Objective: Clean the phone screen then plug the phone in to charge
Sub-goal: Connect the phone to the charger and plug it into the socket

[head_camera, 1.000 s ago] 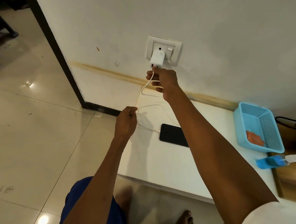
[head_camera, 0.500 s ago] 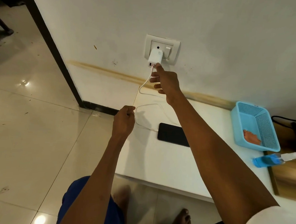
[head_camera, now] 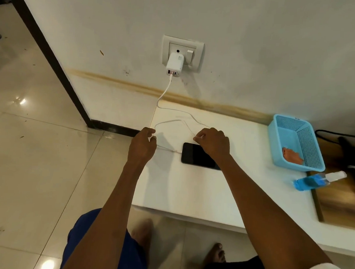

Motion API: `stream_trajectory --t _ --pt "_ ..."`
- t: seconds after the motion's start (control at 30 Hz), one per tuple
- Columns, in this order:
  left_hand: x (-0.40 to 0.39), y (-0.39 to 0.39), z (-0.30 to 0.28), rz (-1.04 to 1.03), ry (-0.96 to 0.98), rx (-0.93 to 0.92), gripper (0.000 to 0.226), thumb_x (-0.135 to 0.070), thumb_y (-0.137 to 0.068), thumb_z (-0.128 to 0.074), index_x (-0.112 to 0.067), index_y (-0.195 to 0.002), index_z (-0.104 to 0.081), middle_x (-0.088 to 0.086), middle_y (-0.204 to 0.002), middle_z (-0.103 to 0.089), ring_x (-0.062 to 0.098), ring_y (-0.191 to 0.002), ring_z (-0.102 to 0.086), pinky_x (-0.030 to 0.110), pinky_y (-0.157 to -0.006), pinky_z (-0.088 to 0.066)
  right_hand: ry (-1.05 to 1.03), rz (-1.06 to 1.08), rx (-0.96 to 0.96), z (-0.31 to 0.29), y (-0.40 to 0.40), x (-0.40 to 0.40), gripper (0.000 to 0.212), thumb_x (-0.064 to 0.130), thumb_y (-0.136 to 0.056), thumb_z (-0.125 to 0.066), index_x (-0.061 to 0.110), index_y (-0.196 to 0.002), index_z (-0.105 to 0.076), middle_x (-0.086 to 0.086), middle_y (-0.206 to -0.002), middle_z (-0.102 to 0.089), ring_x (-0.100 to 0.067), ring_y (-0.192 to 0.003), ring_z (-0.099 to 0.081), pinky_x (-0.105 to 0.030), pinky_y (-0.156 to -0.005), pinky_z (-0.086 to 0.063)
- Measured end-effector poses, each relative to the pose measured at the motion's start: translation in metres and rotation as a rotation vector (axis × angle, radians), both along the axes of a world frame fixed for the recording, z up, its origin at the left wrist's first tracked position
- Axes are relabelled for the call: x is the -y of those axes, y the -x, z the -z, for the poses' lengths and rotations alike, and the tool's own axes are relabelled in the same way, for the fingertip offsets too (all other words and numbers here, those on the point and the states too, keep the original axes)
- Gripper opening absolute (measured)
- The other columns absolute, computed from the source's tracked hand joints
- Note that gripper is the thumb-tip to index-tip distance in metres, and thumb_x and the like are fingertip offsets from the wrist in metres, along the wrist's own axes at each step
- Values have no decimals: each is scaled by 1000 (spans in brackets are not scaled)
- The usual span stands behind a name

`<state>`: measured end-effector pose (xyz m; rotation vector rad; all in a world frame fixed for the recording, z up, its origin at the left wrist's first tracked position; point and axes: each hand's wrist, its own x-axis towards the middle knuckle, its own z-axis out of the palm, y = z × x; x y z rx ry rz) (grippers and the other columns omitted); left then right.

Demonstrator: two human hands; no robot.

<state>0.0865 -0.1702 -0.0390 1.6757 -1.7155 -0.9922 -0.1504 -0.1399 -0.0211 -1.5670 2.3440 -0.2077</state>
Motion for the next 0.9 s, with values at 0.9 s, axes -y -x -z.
stream_trajectory --t 0.9 --pt "-14 14 5 348 283 430 27 -33 -90 -68 -29 -117 -69 8 -155 -34 36 -147 -18 51 -114 -15 29 -95 69 18 70 -99 85 69 -75 -69 28 -145 -40 1 -148 -44 -23 -130 -46 -43 -103 -41"
